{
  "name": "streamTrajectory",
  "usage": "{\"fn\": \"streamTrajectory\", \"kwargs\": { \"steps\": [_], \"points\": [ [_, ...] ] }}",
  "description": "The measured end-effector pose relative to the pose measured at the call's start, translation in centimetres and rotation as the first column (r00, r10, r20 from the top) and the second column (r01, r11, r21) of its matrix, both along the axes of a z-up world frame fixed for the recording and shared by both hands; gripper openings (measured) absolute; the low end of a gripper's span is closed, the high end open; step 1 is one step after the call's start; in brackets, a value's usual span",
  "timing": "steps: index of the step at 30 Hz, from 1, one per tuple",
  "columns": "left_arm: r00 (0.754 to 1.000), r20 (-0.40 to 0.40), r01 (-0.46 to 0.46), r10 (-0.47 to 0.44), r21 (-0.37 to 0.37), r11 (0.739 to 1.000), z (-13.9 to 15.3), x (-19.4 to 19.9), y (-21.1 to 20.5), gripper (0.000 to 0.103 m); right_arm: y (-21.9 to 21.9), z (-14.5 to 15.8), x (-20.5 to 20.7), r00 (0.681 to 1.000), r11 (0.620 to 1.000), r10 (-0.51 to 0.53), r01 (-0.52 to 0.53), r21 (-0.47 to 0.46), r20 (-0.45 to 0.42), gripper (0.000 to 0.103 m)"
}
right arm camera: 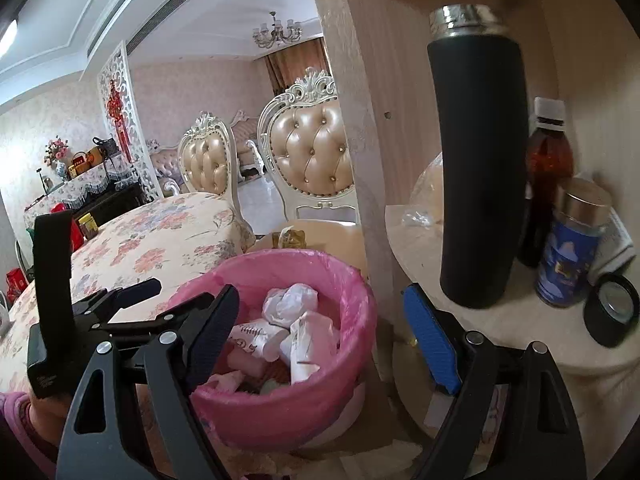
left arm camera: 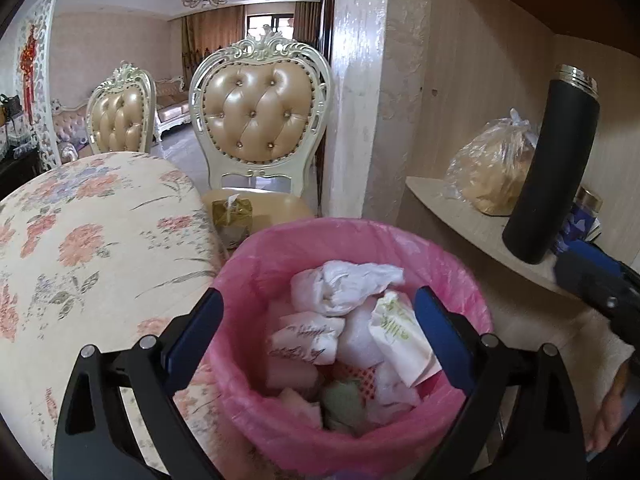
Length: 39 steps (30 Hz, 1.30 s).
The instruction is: Collect trash
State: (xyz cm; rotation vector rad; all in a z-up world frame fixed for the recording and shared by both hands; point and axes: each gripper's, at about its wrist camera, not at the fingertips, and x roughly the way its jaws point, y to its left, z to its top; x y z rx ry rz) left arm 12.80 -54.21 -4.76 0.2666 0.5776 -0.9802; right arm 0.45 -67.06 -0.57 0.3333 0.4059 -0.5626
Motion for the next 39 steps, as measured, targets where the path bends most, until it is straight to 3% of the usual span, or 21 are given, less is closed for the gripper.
{"fn": "streamTrajectory", "kwargs": {
  "steps": [3,9,16,26,39],
  "points": [
    [0.999,0.039,-0.026,0.026,0.007,1.0,0.5,-0.1,1.8,0.098,1.0,0.3,-0.1,1.0,1.0,-0.001,0.001,-0.005,0.004,0.08],
    [0.987,0.119,-0.109,0.111,-0.018,0.994,2.1,-0.3,7.7,0.098,4.1,1.3,0.4,1.0,0.998,-0.002,0.001,-0.062,-0.016,0.085],
    [0.966,0.215,-0.128,0.141,-0.075,0.989,3.7,-2.2,13.1,0.098,7.5,1.6,0.6,0.998,0.996,0.014,-0.019,-0.085,-0.063,0.085],
    [0.983,0.149,-0.09,0.11,-0.138,0.986,3.6,-2.1,17.5,0.098,11.0,0.6,1.0,0.991,0.993,0.031,-0.047,-0.112,-0.134,0.085],
    [0.993,0.097,-0.058,0.068,-0.109,0.992,3.0,-1.8,18.5,0.098,12.4,1.1,1.1,0.987,0.987,0.035,-0.059,-0.149,-0.159,0.085]
  ]
}}
